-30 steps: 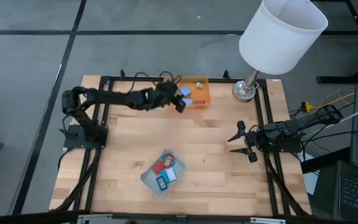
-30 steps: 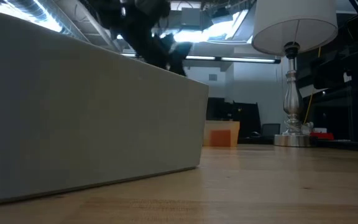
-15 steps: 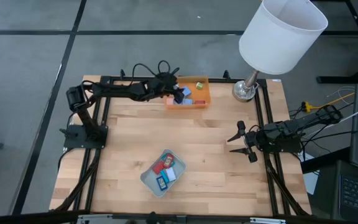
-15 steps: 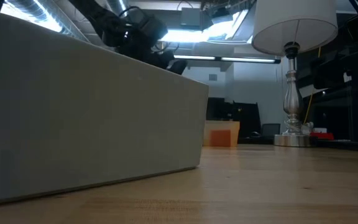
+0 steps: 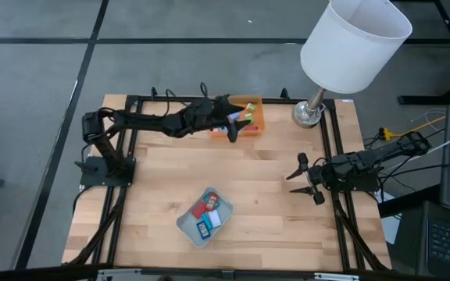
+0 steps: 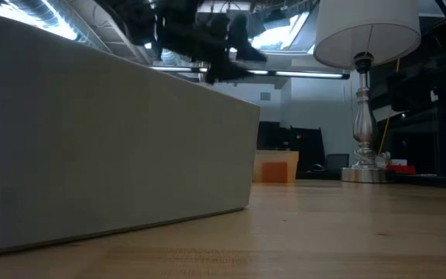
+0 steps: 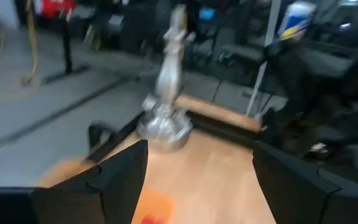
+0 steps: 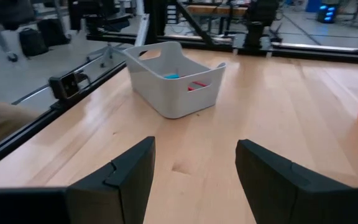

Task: Pick & Place Office items
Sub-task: Return to Home Position

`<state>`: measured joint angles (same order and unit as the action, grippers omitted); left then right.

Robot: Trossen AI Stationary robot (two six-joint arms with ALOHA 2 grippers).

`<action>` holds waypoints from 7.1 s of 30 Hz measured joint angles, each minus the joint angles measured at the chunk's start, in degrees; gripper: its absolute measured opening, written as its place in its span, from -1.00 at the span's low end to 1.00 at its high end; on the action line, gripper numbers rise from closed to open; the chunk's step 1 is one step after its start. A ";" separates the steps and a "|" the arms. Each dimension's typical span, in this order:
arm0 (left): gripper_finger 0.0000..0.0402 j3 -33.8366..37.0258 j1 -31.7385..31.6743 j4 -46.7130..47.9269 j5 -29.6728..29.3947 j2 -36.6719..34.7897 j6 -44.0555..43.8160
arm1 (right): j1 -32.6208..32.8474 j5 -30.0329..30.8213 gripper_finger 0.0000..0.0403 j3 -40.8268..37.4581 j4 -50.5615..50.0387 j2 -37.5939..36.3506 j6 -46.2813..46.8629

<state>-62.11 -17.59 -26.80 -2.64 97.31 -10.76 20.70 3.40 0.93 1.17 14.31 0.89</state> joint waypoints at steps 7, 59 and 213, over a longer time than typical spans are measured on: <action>0.41 -0.02 9.47 0.56 0.71 -5.15 6.57 | 0.01 -2.82 0.10 0.00 -0.48 0.00 -0.04; 0.40 61.54 49.42 6.62 -2.09 -76.29 11.59 | 0.03 -7.33 0.10 0.02 4.48 0.00 1.29; 0.40 61.59 49.31 25.33 2.21 -85.89 13.04 | 0.65 -3.85 0.10 0.11 -0.57 -14.32 46.42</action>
<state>-0.51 31.73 -1.48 -0.43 11.42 2.28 21.34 -0.45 1.04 0.60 -0.01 47.31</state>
